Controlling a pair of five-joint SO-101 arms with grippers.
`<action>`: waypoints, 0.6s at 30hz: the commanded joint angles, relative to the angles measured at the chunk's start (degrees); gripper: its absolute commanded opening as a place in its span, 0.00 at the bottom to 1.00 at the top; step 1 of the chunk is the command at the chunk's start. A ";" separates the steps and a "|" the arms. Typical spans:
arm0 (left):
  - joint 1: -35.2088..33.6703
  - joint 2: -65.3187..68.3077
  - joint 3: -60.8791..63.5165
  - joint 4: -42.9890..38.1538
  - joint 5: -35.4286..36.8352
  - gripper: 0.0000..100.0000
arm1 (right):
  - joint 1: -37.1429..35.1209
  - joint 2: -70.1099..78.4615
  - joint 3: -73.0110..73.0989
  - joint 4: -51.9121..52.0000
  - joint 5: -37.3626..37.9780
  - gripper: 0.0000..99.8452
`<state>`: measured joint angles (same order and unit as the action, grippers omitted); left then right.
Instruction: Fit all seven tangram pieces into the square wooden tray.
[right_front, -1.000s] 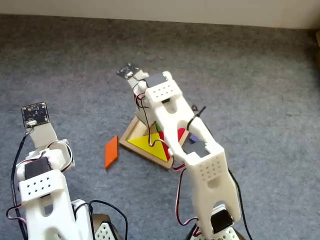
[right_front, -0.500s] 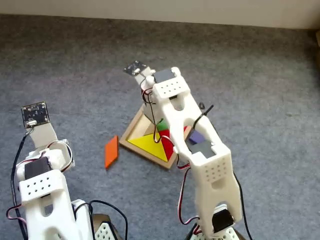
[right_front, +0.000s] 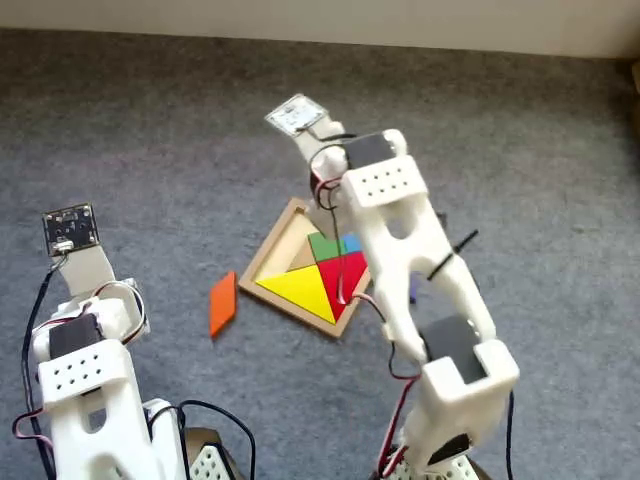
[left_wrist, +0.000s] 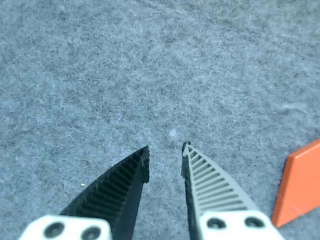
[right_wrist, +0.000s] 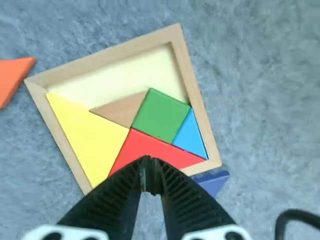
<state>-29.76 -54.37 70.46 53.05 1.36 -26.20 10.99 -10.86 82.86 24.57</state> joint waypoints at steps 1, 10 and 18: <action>-0.22 -1.10 -0.22 -0.88 0.26 0.13 | 3.03 -8.84 4.26 -0.04 0.09 0.01; -0.22 -1.10 -0.22 -0.88 0.26 0.13 | 9.71 -10.59 14.37 -1.36 -7.56 0.21; -0.13 -1.10 -0.13 -0.88 0.26 0.13 | 12.18 -10.59 25.63 -15.52 -7.30 0.27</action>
<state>-29.76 -54.37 70.46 53.05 1.36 -16.09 3.43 13.58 72.84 17.80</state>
